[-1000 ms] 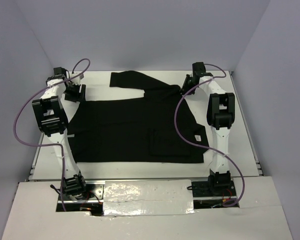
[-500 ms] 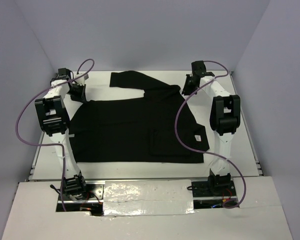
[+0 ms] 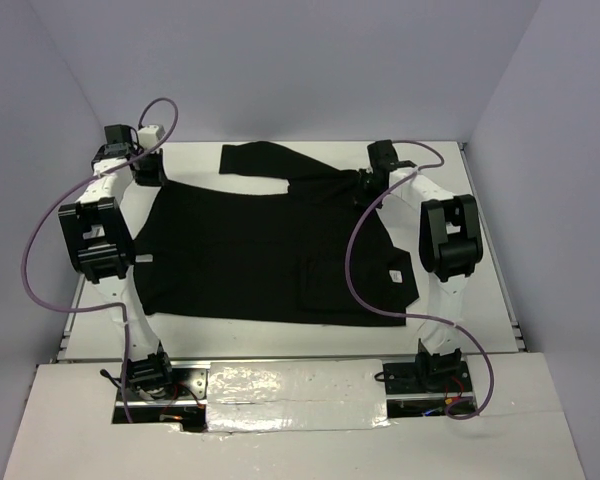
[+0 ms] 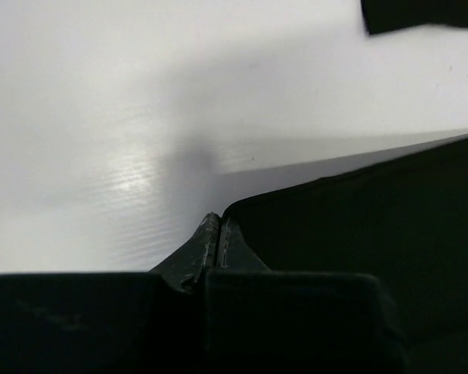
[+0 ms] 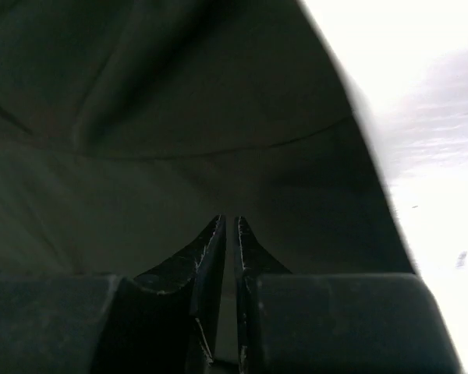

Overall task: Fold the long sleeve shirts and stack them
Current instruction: Fold the shirt

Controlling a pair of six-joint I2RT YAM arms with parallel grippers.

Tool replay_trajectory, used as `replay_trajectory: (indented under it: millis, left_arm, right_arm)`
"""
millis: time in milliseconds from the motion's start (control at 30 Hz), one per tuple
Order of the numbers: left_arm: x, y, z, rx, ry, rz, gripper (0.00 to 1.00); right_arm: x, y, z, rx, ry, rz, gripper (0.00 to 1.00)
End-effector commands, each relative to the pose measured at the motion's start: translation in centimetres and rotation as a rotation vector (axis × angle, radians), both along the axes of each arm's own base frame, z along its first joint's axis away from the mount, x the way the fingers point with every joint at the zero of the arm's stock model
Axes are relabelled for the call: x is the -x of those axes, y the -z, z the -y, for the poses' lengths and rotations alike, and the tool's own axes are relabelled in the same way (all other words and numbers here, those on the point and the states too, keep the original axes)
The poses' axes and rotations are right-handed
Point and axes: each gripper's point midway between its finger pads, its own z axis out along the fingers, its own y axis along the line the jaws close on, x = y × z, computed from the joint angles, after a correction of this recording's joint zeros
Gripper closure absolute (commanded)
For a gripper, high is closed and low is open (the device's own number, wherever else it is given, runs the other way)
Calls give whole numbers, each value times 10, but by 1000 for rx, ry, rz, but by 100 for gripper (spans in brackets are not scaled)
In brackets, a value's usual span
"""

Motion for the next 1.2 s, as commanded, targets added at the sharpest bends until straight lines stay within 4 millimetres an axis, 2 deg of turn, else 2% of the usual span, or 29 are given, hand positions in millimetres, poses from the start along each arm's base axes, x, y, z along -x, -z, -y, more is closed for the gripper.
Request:
replay_trajectory:
  millis: [0, 67, 100, 133, 167, 233, 267, 300, 333, 367, 433, 467, 533, 567, 600, 633, 667, 700, 733, 767, 833, 867, 933, 967, 1033, 1067, 1100, 1167]
  left_arm:
    - [-15, -26, -9, -20, -37, 88, 100]
    - [-14, -19, -11, -26, -35, 63, 100]
    - [-9, -4, -9, -14, -33, 13, 100]
    - [-7, 1, -9, -15, -35, -10, 95]
    - [-7, 2, -11, -16, -39, -20, 86]
    - [-2, 18, -12, -14, -54, -79, 59]
    - [-2, 19, -21, -29, -81, -82, 48]
    - [-4, 19, -24, -31, -97, -81, 41]
    - [-4, 17, -34, -21, -133, -77, 18]
    - [-9, 6, -41, -7, -154, -54, 16]
    - [-8, -7, -54, 40, -206, -47, 2]
    - [-7, -28, -72, 52, -239, -9, 1]
    - [6, -44, -96, 42, -269, 10, 1]
    - [18, -55, -99, 32, -272, 18, 1]
    - [28, -55, -103, 27, -273, 10, 1]
    - [48, -41, -107, 22, -267, -38, 1]
    - [59, -39, -106, 21, -254, -53, 1]
    - [71, -44, -103, 19, -234, -50, 1]
    - [84, -38, -105, 1, -206, -71, 1]
    - [105, -24, -96, 14, -184, -122, 1]
    - [129, -10, -89, 39, -127, -160, 8]
    - [152, 3, -79, 81, -114, -219, 25]
    - [174, 10, -70, 161, -71, -242, 40]
    - [188, 15, -61, 197, -52, -266, 44]
    - [208, 19, -46, 250, 0, -281, 42]
    - [212, 12, -42, 241, 19, -258, 39]
    - [215, 11, -39, 233, 44, -243, 31]
    - [220, 16, -40, 202, 25, -241, 23]
  right_arm:
    - [-11, -10, -3, -22, 40, 38, 84]
    - [-11, 3, 0, -7, 53, 8, 85]
    - [-14, 3, 1, -3, 57, 9, 85]
    - [-13, 7, 3, 2, 61, -11, 85]
    - [-12, 13, 4, 6, 66, -29, 85]
    - [-17, 11, 7, 4, 82, -27, 85]
    - [-18, 11, 9, 5, 87, -26, 85]
    - [-20, 9, 9, 3, 89, -17, 85]
    - [-21, 7, 11, 3, 91, -15, 85]
    - [-21, 5, 10, 3, 88, -11, 85]
    - [-25, -4, 8, -3, 79, 5, 85]
    - [-25, -10, 8, -8, 75, 18, 84]
    - [-24, -19, 5, -25, 54, 33, 84]
    - [-21, -24, 5, -28, 47, 41, 84]
    - [-19, -27, 4, -30, 41, 44, 83]
    - [-15, -30, 5, -28, 31, 44, 83]
    - [-11, -37, 5, -26, 26, 51, 83]
    - [-6, -35, 6, -22, 23, 39, 82]
    - [1, -36, 8, -17, 19, 22, 82]
    - [7, -39, 9, -8, 13, 18, 82]
    - [16, -42, 12, 11, 10, -3, 83]
    - [20, -47, 16, 27, 16, 0, 82]
    - [25, -51, 19, 38, 19, -3, 82]
    - [29, -55, 20, 42, 20, 4, 82]
    - [31, -64, 22, 48, 23, 27, 82]
    - [33, -63, 24, 51, 26, 26, 82]
    - [34, -65, 24, 53, 21, 32, 82]
    - [38, -66, 25, 52, 23, 39, 81]
